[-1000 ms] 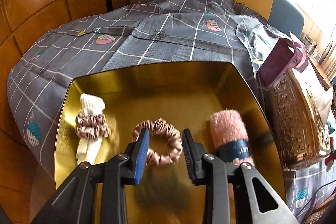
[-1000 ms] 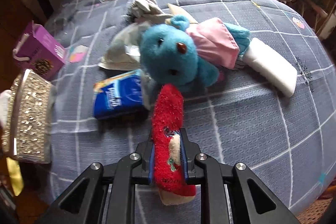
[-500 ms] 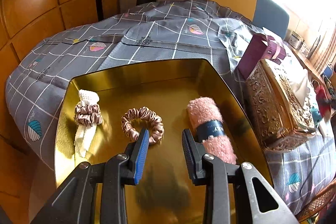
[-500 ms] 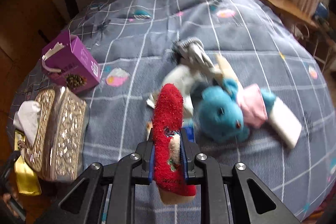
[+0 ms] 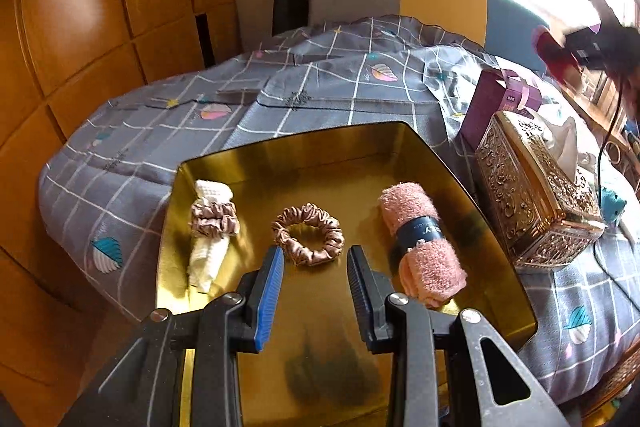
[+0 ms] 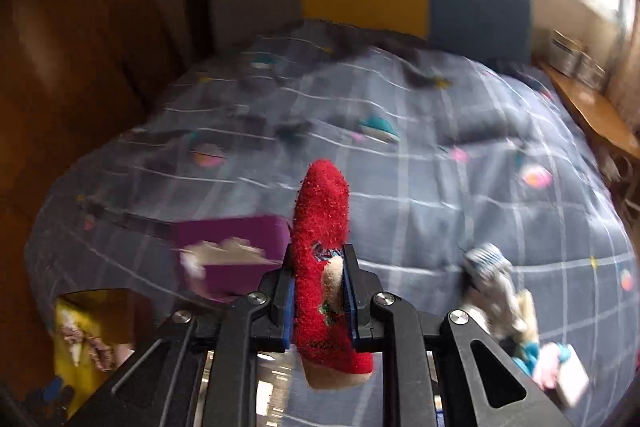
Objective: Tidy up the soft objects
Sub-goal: 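Carry the red sock to the gold tray and release it with the right tool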
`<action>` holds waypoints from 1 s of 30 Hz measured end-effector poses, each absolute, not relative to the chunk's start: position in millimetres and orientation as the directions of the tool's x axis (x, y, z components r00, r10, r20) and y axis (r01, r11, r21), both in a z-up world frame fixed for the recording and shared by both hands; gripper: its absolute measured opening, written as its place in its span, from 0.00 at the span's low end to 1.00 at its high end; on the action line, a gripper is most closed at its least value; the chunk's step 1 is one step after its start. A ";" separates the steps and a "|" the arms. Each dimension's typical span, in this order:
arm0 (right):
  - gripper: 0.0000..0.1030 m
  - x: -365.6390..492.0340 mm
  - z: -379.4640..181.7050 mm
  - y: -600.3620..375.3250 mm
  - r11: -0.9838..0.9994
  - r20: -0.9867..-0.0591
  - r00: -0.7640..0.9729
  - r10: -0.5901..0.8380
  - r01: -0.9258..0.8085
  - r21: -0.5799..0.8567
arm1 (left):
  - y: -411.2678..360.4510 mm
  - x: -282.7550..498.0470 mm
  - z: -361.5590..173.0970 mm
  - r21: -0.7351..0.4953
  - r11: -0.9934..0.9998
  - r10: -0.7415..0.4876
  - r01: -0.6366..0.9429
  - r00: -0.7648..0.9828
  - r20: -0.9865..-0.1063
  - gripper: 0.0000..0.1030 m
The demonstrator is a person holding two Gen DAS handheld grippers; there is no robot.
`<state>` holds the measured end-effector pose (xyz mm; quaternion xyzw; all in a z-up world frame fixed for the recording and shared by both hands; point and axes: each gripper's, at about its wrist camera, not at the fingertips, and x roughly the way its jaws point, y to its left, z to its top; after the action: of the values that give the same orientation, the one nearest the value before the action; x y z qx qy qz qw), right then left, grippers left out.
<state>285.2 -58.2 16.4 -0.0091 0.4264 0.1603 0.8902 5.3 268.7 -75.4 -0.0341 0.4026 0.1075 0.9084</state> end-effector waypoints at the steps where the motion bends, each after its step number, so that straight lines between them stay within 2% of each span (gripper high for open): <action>1: 0.19 279.1 19.7 -41.0 0.930 -0.750 0.579 0.319 -0.344 0.130 | 269.4 3.7 -74.5 0.030 0.974 0.175 -0.226 0.656 -0.734 0.32; 4: 0.19 254.2 22.3 6.2 0.858 -0.733 0.524 0.433 -0.489 0.156 | 271.4 1.5 -71.0 0.046 0.970 0.198 -0.240 0.662 -0.723 0.32; 9: 0.22 206.6 5.1 68.9 0.733 -0.759 0.360 0.542 -0.644 0.218 | 272.7 -3.1 -64.1 0.080 0.962 0.239 -0.260 0.673 -0.700 0.32; 16: 0.23 159.8 -48.3 122.1 0.635 -0.788 0.141 0.599 -0.683 0.360 | 267.1 -10.1 -52.6 0.125 0.955 0.282 -0.270 0.691 -0.665 0.32; 24: 0.24 124.0 -89.7 147.1 0.620 -0.807 0.086 0.584 -0.689 0.375 | 264.3 -16.8 -46.2 0.143 0.952 0.297 -0.272 0.699 -0.650 0.32; 29: 0.33 120.2 -96.1 152.1 0.630 -0.812 0.118 0.571 -0.698 0.341 | 261.6 -19.4 -44.3 0.146 0.952 0.297 -0.269 0.701 -0.648 0.32; 30: 0.42 118.7 -95.7 150.8 0.634 -0.809 0.132 0.573 -0.697 0.335 | 261.2 -19.8 -44.4 0.146 0.952 0.298 -0.269 0.701 -0.647 0.32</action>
<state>118.7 150.8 -95.7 -0.0613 0.5047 0.4233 0.7499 -19.8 261.2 -44.4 0.0202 0.3545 0.1539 0.9221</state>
